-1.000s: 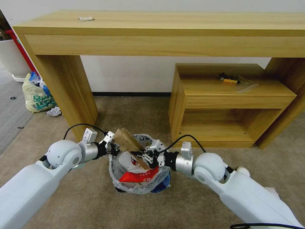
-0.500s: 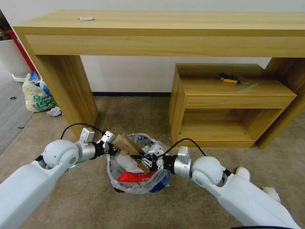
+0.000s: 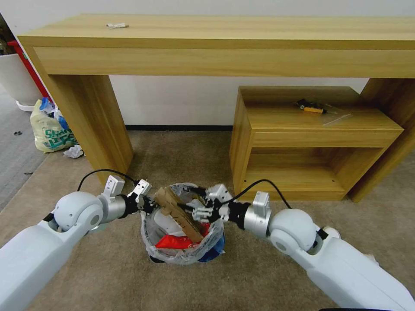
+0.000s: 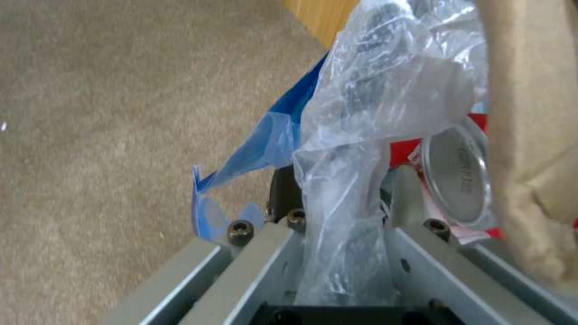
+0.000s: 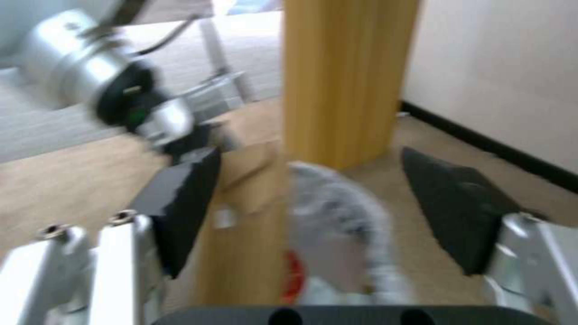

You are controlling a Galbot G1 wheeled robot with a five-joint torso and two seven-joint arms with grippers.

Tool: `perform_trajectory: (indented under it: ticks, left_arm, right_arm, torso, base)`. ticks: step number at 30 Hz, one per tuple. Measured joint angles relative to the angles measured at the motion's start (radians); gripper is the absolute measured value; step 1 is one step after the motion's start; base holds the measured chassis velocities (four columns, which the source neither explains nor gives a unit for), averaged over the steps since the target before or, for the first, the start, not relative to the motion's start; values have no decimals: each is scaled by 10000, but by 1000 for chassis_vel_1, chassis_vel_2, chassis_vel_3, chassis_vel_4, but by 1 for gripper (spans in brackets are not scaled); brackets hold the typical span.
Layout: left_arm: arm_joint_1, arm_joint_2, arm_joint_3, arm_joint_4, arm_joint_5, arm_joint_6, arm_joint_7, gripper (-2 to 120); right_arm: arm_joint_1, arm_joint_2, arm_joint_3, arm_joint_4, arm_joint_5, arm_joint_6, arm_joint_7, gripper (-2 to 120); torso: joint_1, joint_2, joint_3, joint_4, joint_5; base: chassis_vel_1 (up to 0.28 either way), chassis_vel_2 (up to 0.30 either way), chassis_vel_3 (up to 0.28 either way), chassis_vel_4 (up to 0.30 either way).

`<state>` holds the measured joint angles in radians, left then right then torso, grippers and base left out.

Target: Pick up the trash bin and place the garbage on the floor into it.

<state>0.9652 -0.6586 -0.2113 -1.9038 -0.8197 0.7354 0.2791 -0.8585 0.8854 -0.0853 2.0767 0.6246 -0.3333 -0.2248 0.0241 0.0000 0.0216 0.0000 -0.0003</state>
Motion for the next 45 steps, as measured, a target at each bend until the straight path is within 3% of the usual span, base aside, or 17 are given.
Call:
perform_trajectory:
  ticks: [5, 13, 16, 18, 26, 31, 35, 37, 41, 45]
  left_arm:
    - [484, -23, -371, -198, 87, 0, -180, 0]
    - [733, -35, -606, -415, 101, 0, -282, 0]
    - [751, -37, -612, -429, 104, 0, -288, 0]
    - [852, -107, -619, -485, 181, 0, -322, 0]
    - [911, -194, -611, -518, 241, 1, -324, 0]
    - [947, -206, -669, -537, 256, 0, -325, 0]
    - [980, -207, -737, -596, 269, 0, -323, 0]
    - [1008, -273, -774, -635, 309, 0, -321, 0]
    - [1024, -331, -783, -736, 324, 0, -309, 0]
    - [984, -344, -784, -793, 325, 0, -285, 0]
  right_arm:
    - [-733, 112, 970, 6, -104, -28, 721, 99]
    - [-2636, 560, 3232, 3, -740, 17, 1231, 100]
    - [-2912, 581, 3468, 9, -856, 108, 1238, 100]
    - [-4425, 739, 4590, 77, -1546, 872, 1268, 100]
    - [-5805, 1183, 5513, 305, -2398, 1667, 1401, 100]
    - [-6696, 1817, 6015, 488, -3089, 2101, 1402, 100]
    - [-7525, 2731, 6378, 651, -3742, 2521, 1388, 100]
    - [-8264, 3661, 6693, 763, -4265, 2936, 1382, 100]
    - [-8853, 4312, 7110, 894, -4630, 3180, 1135, 100]
    - [-8994, 4490, 7384, 1005, -4711, 3268, 980, 100]
  torso:
    - [0, 0, 0, 1, 0]
    - [0, 0, -1, -1, 2]
    - [0, -1, 0, 0, 1]
    - [0, 0, 0, -1, 1]
    - [0, 0, 0, -1, -3]
    - [0, 1, 0, 1, -2]
    - [0, 0, -1, -1, 0]
    - [0, 0, -1, -2, 0]
    - [0, 0, -1, -2, -1]
    - [1, 1, 0, -1, -1]
  base:
    - [0, 0, 0, 0]
    - [0, 0, 0, 0]
    - [0, 0, 0, 0]
    - [0, 0, 0, 0]
    - [0, 0, 0, 0]
    - [0, 0, 0, 0]
    - [0, 0, 0, 0]
    - [0, 0, 0, 0]
    - [0, 0, 0, 0]
    - [0, 0, 0, 0]
